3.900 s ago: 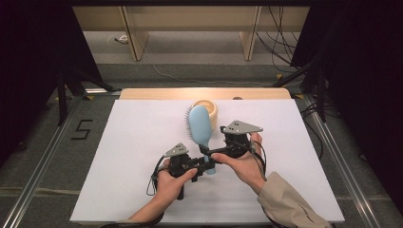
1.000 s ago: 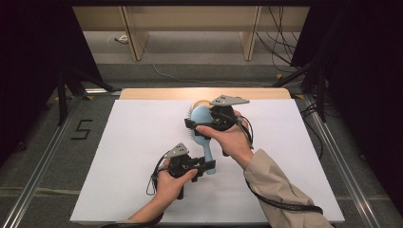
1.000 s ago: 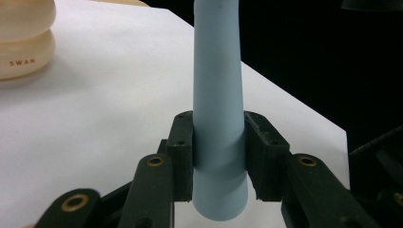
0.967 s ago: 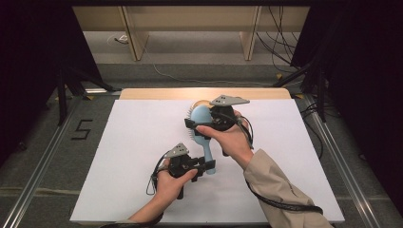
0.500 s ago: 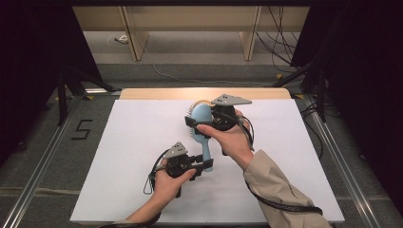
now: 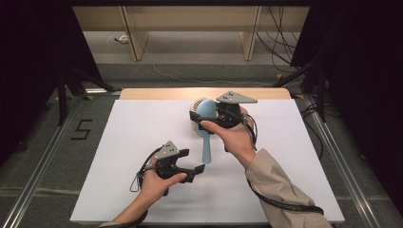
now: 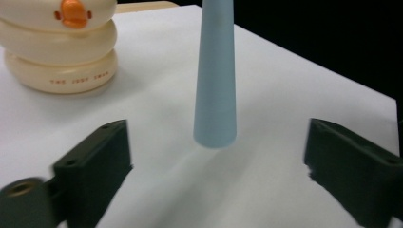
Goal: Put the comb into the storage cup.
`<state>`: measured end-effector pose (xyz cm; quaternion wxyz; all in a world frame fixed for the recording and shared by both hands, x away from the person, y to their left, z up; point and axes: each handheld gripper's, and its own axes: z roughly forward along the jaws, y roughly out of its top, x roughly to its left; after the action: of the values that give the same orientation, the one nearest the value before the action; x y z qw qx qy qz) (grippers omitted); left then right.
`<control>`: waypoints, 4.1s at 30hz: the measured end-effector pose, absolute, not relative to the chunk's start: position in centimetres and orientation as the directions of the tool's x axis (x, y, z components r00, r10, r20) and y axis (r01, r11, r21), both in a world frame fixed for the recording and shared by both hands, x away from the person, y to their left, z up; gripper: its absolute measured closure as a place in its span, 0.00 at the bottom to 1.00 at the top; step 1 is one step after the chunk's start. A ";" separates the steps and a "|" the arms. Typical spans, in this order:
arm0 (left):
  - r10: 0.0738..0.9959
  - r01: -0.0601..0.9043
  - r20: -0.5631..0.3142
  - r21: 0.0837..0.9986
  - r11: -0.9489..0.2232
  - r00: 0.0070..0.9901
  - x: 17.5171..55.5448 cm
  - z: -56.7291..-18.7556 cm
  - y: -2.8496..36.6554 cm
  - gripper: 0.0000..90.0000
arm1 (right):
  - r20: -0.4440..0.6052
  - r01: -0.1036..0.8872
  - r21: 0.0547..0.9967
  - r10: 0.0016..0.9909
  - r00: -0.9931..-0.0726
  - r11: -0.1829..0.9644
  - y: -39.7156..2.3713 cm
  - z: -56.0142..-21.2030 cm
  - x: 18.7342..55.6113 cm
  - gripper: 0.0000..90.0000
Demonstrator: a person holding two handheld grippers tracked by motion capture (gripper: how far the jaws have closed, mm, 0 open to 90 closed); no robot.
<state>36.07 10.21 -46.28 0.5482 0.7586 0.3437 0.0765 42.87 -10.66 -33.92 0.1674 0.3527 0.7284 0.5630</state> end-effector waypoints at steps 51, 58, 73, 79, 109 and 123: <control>0.736 0.341 -0.134 0.930 -0.138 0.664 35.5 -46.3 16.1 0.00 | 0.129 0.194 0.981 0.770 -0.625 -0.008 -12.5 -32.7 44.6 0.23; 0.739 0.340 -0.132 0.930 -0.139 0.661 35.5 -46.3 16.2 0.00 | 0.127 0.181 0.983 0.777 -0.616 -0.018 -12.6 -32.5 44.9 0.23; 0.740 0.340 -0.133 0.930 -0.137 0.660 35.5 -46.3 16.2 0.00 | 0.128 0.155 0.987 0.788 -0.602 -0.042 -13.0 -31.9 45.4 0.23; 0.740 0.340 -0.134 0.931 -0.135 0.659 35.6 -46.2 16.2 0.00 | 0.129 0.151 0.987 0.792 -0.596 -0.048 -13.1 -31.9 45.6 0.23; 0.747 0.343 -0.136 0.930 -0.130 0.651 35.6 -46.3 16.2 0.00 | 0.139 0.125 0.989 0.809 -0.571 -0.082 -13.6 -30.8 46.7 0.23; 0.746 0.342 -0.135 0.931 -0.131 0.652 35.6 -46.2 16.2 0.00 | 0.156 0.127 0.987 0.817 -0.555 -0.102 -13.8 -30.8 47.4 0.23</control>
<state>35.59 16.21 -46.22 0.5435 0.7285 0.3732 0.1858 47.38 -13.83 -30.79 0.2719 0.3857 0.6123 0.6343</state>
